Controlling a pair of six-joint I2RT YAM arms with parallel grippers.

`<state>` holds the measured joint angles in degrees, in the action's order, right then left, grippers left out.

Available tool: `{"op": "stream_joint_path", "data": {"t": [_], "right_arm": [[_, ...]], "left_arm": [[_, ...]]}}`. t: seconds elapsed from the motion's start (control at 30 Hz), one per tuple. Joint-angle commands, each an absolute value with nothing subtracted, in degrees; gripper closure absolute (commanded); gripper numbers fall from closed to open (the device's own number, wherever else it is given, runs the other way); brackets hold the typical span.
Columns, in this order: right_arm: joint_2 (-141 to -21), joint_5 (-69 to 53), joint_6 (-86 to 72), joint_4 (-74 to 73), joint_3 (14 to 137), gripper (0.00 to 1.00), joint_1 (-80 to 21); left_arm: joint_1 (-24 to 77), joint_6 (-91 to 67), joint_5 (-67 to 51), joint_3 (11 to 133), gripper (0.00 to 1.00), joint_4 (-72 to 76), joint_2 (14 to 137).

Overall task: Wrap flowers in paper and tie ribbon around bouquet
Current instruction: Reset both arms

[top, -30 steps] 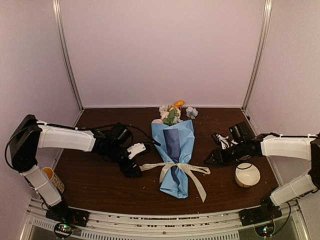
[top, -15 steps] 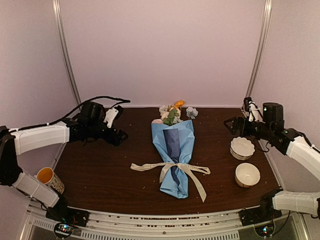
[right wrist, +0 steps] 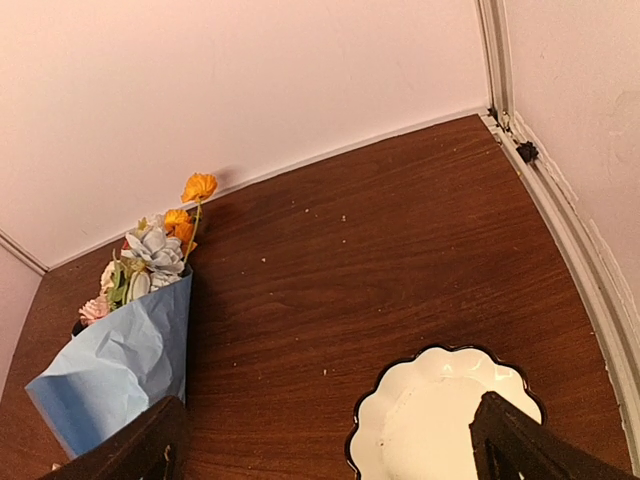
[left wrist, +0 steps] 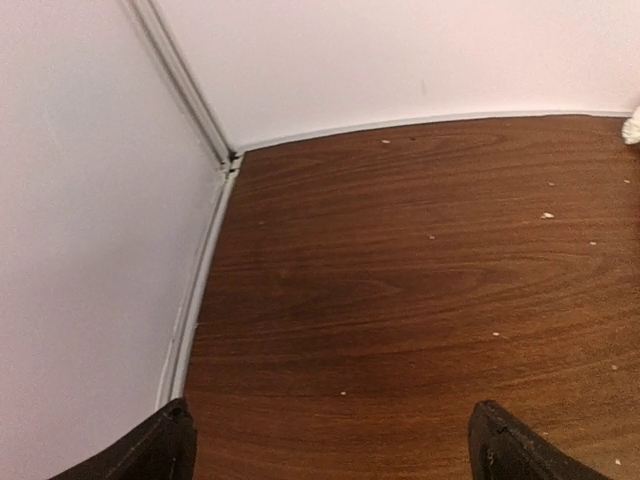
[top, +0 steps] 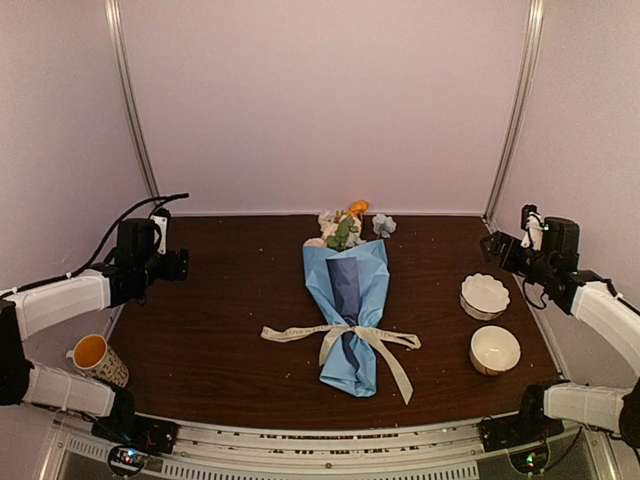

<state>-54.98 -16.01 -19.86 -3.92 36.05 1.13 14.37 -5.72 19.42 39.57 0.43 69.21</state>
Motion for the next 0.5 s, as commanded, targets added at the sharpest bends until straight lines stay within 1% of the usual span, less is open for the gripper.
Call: {"op": "stream_joint_path", "data": {"t": [0.0,0.13,0.27,0.47], "right_arm": [[-56.66,-13.37,-20.36,-1.6,34.83,0.0,1.82],[-57.62,-14.06,-19.88,-0.18,33.29,0.0,2.15],[-57.94,-14.8,-20.18,2.67,31.84,0.0,2.58],[-57.98,-17.27,-19.93,5.14,29.98,0.0,3.26]], "left_arm": [[13.45,-5.2,28.1,36.0,0.02,11.21,68.31],[13.45,-5.14,29.95,35.97,0.02,11.08,68.8],[13.39,-3.85,34.15,34.09,0.02,13.89,67.6],[13.45,-2.05,36.51,31.67,0.02,16.07,67.22]]}}
